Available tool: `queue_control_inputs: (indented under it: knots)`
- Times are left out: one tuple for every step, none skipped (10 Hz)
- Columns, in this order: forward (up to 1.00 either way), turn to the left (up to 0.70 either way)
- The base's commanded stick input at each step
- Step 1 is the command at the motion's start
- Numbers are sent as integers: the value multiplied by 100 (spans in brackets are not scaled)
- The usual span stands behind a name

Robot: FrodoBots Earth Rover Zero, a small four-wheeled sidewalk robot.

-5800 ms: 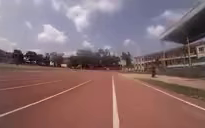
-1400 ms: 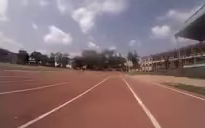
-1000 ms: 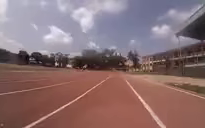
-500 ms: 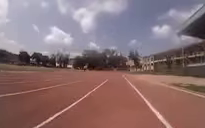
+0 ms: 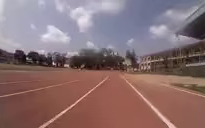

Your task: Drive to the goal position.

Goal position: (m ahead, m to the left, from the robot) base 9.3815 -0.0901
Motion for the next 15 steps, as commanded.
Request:
queue_control_inputs:
  knots:
    - [70, -35]
    - [70, -35]
    - [70, -35]
    - [70, -35]
    - [70, -35]
    - [70, -21]
    - [70, 0]
    - [70, 0]
    - [70, 0]
    - [70, 0]
    - [70, 0]
    - [70, 0]
    - [70, 0]
    - [70, 0]
    - [70, 0]
